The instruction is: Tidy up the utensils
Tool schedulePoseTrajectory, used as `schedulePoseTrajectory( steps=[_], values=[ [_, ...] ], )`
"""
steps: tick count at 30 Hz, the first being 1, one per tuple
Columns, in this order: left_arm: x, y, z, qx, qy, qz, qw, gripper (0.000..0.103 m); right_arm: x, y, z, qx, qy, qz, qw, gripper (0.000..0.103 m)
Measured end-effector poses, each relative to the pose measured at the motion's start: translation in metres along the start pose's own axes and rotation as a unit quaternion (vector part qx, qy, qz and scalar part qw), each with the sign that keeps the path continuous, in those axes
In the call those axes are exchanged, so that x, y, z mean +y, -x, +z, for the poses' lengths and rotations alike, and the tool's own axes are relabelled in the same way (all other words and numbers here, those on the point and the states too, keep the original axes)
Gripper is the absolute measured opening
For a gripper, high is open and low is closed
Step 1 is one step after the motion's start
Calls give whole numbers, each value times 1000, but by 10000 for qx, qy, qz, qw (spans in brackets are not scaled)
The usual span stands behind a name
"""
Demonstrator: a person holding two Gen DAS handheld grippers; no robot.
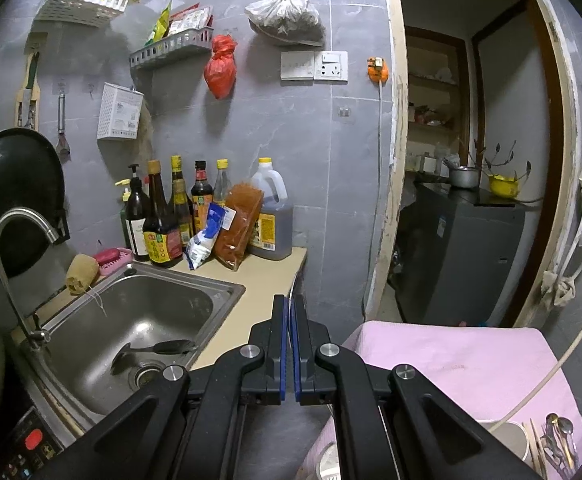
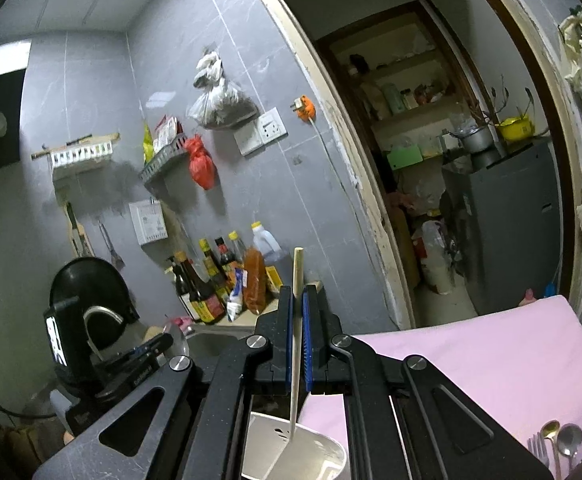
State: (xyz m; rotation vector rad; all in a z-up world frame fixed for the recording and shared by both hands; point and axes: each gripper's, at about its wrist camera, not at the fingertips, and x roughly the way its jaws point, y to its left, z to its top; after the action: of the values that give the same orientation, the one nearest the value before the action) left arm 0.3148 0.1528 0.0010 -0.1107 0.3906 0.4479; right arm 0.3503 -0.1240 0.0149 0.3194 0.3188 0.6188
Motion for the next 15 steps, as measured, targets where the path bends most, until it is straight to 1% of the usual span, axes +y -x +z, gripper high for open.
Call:
schedulePoseTrajectory(
  steps=[4,8,12,15],
  values=[
    [-5,-2,-7,130,-63,-81,9999,3,-2,-8,-10,208,59,-120,9997,4],
    [-11,-7,-16,386,-120,-305,9987,3,-3,-16,-26,448,205,-292,9984,4],
    [-15,-6,-23,513,-145,-434,9976,5,0,-20,-34,626,324,-374,9968,4],
    [-16,-4,-27,668,-125,-618,9958,7,3,-21,-37,777,374,-399,9955,5]
  ],
)
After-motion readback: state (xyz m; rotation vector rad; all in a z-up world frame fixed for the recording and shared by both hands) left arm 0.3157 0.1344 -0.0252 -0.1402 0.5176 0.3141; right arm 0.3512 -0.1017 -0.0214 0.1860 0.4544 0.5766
